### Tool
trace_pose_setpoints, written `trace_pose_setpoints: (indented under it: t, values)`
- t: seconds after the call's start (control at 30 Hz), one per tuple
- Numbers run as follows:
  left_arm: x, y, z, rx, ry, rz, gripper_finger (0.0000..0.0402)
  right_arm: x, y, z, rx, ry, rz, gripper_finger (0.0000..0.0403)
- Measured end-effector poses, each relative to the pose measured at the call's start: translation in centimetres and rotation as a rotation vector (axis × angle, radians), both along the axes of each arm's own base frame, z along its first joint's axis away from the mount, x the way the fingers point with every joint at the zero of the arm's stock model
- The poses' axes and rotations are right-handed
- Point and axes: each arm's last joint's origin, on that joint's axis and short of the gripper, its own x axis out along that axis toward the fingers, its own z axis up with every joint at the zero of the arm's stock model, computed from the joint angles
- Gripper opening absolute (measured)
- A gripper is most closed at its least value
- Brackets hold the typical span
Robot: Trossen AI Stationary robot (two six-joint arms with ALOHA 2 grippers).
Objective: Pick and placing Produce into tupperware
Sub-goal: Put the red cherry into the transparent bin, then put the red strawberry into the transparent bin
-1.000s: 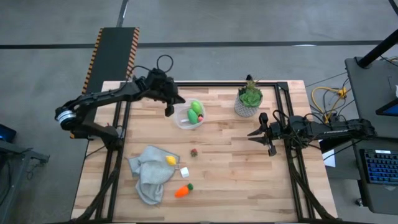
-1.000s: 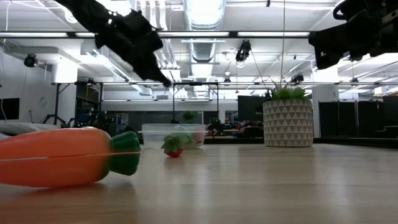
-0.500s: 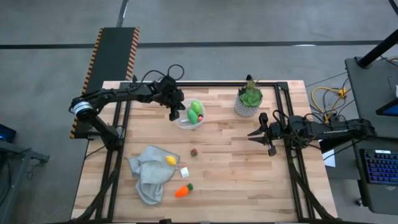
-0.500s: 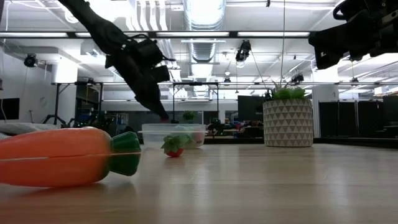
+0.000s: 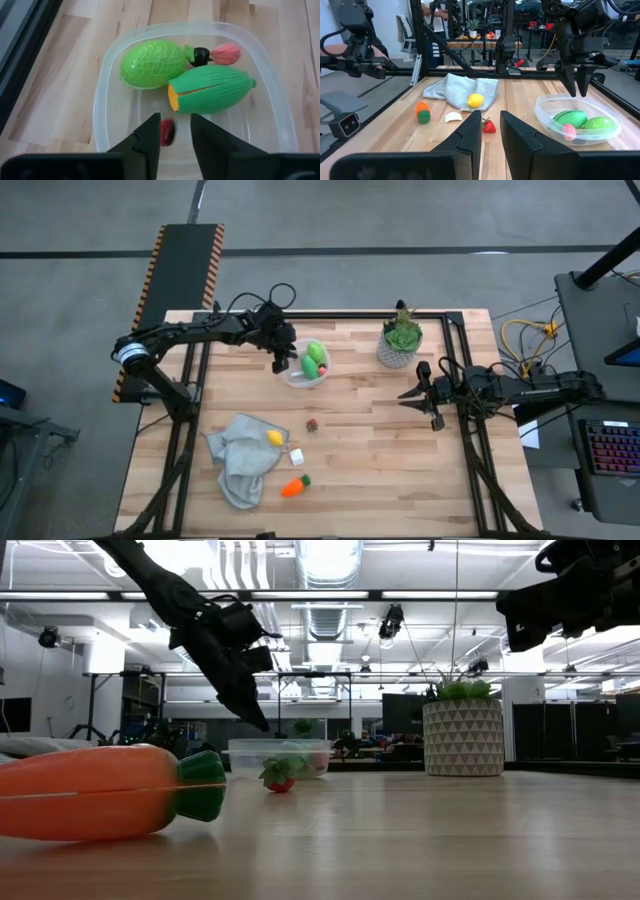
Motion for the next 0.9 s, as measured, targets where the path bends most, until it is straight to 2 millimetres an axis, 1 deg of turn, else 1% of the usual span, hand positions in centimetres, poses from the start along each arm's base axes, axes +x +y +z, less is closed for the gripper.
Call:
trace_pose_setpoints:
  t: [0.17,0.27,0.4,0.53,0.63,0.73,0.83,0.9]
  values:
    - [0.0,0.0,0.0,-0.001,-0.002,0.001,0.0130,0.0,0.0,0.0,0.000,0.000,0.000,0.0063]
    - [-0.1,-0.2,0.3,-0.001,-0.005,-0.003,0.0146,0.0,0.0,0.0,0.000,0.000,0.000,0.0063]
    - [0.1,-1.7,1.7,-0.003,-0.054,-0.062,0.0153,0.0,0.0,0.0,0.000,0.001,0.000,0.0063]
    - [0.5,-4.7,4.1,0.037,-0.132,-0.164,0.0153,0.0,0.0,0.0,-0.001,0.001,0.000,0.0063]
    - [1.0,-7.9,6.0,0.079,-0.213,-0.280,0.0154,0.0,0.0,0.0,-0.001,0.001,0.000,0.0063]
    - [1.5,-11.1,7.4,0.132,-0.286,-0.396,0.0159,0.0,0.0,0.0,0.000,0.001,0.000,0.0063]
    - [1.9,-13.6,8.0,0.219,-0.318,-0.434,0.0186,0.0,0.0,0.0,-0.001,0.002,0.000,0.0063]
    - [2.1,-15.1,8.0,0.324,-0.285,-0.429,0.0214,0.0,0.0,0.0,0.000,0.002,0.000,0.0063]
